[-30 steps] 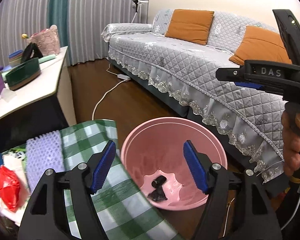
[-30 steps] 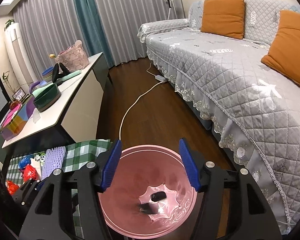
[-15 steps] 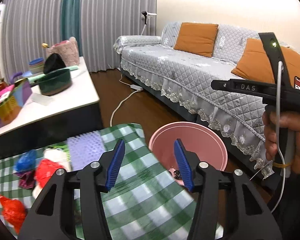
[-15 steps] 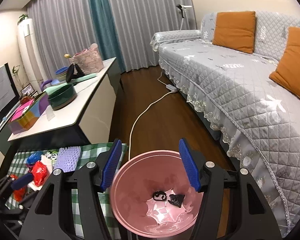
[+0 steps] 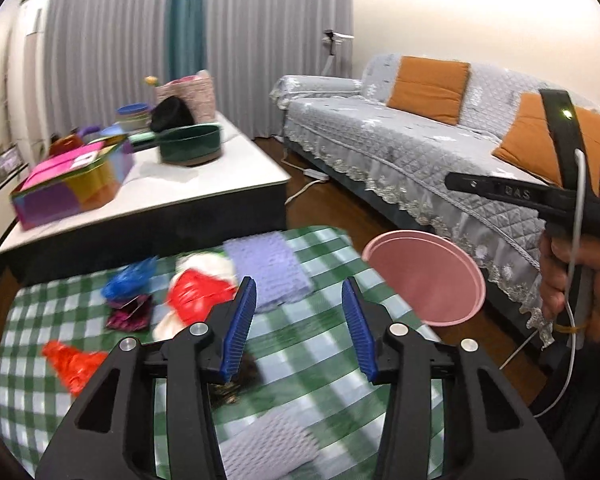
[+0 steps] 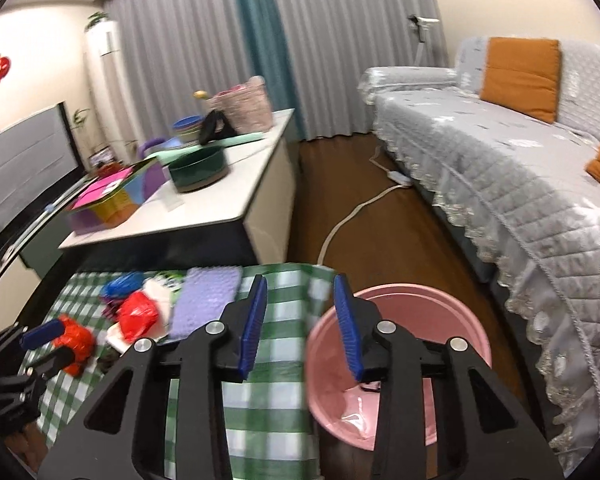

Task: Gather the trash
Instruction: 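Move both open grippers back over the table, then grasp the red plastic bag with the left gripper while the right gripper grasps the purple foam net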

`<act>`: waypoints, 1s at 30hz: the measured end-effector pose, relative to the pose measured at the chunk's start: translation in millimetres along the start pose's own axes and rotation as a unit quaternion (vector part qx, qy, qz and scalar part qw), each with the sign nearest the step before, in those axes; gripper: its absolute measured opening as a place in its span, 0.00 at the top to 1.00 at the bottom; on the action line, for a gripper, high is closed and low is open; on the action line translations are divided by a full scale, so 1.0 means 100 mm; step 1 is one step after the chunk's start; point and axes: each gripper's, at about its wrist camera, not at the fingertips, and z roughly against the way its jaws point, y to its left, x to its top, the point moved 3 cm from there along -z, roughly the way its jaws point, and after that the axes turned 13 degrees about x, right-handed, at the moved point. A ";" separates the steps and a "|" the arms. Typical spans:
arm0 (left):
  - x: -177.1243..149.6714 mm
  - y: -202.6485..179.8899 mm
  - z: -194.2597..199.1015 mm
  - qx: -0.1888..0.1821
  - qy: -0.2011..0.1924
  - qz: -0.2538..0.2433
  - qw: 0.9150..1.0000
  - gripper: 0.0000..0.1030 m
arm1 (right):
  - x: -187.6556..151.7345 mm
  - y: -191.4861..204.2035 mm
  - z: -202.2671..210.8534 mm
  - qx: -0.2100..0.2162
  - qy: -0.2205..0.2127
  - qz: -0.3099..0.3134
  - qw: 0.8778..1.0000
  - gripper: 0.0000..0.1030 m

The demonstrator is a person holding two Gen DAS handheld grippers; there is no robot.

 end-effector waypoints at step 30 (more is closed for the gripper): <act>-0.81 1.57 -0.55 0.232 0.086 0.132 0.960 0.25 | -0.45 0.52 -1.83 0.051 0.118 -0.018 0.992 0.39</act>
